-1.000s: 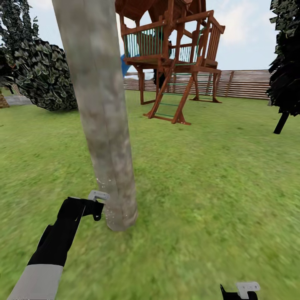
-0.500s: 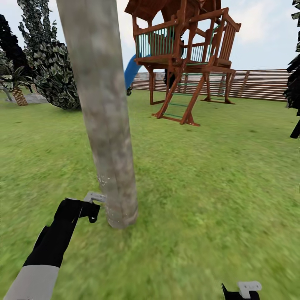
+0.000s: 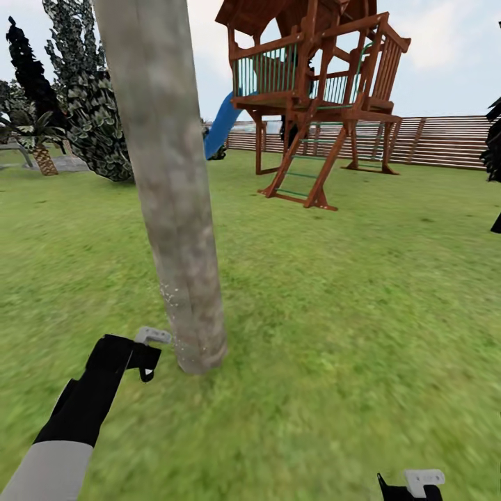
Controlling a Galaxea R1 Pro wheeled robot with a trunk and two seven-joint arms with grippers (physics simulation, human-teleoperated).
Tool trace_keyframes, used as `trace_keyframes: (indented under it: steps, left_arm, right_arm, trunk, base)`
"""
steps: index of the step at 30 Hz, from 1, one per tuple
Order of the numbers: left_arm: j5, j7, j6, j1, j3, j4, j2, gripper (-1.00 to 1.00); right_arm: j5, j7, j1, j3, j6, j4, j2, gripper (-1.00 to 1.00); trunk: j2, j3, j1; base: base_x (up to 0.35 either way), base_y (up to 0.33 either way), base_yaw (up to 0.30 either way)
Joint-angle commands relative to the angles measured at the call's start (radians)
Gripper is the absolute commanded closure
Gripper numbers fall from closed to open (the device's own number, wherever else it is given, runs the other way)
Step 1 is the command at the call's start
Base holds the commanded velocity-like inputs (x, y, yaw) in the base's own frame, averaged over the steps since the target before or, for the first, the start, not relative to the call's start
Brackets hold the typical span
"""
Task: In the garden, pick up the pesticide atomizer on the floor and spray pesticide onto both trees until each tree trunk is fully covered.
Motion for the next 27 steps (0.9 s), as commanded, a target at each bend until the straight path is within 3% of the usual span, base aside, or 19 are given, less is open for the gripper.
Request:
trace_keyframes:
  steps: [1, 5, 18, 24, 26, 27]
  left_arm:
    - [0.0, 0.0, 0.0, 0.0, 0.0, 0.0, -0.001, 1.0]
    - [-0.001, 0.0, 0.0, -0.002, -0.002, -0.002, -0.006, 1.0]
    - [-0.001, 0.001, -0.001, 0.001, 0.003, 0.008, 0.003, 1.0]
    - [0.001, 0.009, -0.006, 0.003, 0.007, 0.134, -0.005, 1.0]
    - [0.001, 0.009, -0.009, 0.003, 0.063, 0.144, 0.016, 1.0]
    - [-0.001, 0.008, -0.012, 0.003, 0.136, 0.146, 0.028, 1.0]
  right_arm:
    - [0.0, 0.0, 0.0, 0.0, 0.0, 0.0, -0.004, -1.0]
    - [0.0, -0.001, 0.0, 0.0, 0.001, 0.001, -0.017, -1.0]
    - [0.0, 0.0, 0.0, 0.002, 0.002, 0.003, -0.016, -1.0]
    - [0.0, 0.0, 0.0, 0.002, 0.002, 0.004, -0.015, -1.0]
    - [0.0, 0.0, 0.0, 0.002, 0.002, 0.005, -0.015, -1.0]
    - [0.0, 0.0, 0.0, 0.002, 0.002, 0.005, -0.015, -1.0]
  trunk:
    - [0.0, 0.0, 0.0]
    - [0.0, 0.0, 0.0]
    - [0.0, 0.0, 0.0]
    - [0.0, 0.0, 0.0]
    - [0.0, 0.0, 0.0]
    - [0.0, 0.0, 0.0]
  base:
    - [0.142, -0.242, 0.002]
    - [0.052, -0.266, 0.0]
    - [-0.056, -0.271, 0.0]
    - [0.045, -0.272, 0.0]
    - [0.157, -0.251, 0.0]
    - [0.159, -0.246, 0.0]
